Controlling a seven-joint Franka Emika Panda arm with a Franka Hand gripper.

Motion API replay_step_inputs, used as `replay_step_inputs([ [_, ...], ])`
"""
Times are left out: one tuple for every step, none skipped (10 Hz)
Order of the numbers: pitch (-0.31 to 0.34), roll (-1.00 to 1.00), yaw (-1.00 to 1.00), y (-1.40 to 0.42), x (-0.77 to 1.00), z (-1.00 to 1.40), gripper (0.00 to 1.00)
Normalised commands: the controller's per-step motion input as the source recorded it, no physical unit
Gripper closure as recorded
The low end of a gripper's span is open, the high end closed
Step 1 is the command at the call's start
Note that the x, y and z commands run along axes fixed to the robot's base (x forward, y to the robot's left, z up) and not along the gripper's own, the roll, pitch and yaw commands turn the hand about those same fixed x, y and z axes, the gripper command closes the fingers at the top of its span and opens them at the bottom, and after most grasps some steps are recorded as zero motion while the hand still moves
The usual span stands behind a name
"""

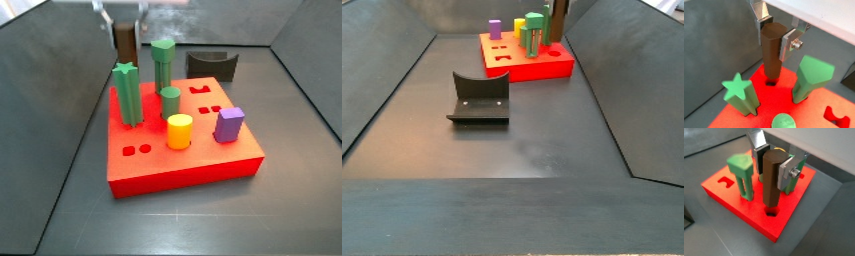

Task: Pick up the hexagon object. Move up. Place the hexagon object on the fixture. Regrasp the hexagon object. Move to above the board. Insert the hexagon object.
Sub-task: Insert the hexagon object.

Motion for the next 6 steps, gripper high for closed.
replay_step_inputs([
  [-0.020, -0.05, 0.07, 0.12, 0.00, -0.73, 1.00],
  [-0.001, 0.00, 0.09, 0.11, 0.00, -0.77, 1.00],
  [0.013, 0.00, 0.06, 0.07, 0.00, -0.20, 1.00],
  [0.000, 0.00, 0.00, 0.00, -0.10, -0.10, 1.00],
  [-0.124, 0.01, 0.00, -0.21, -0.65, -0.46, 1.00],
  [-0.187, 0.04, 0.00, -0.37, -0.79, -0.49, 1.00],
])
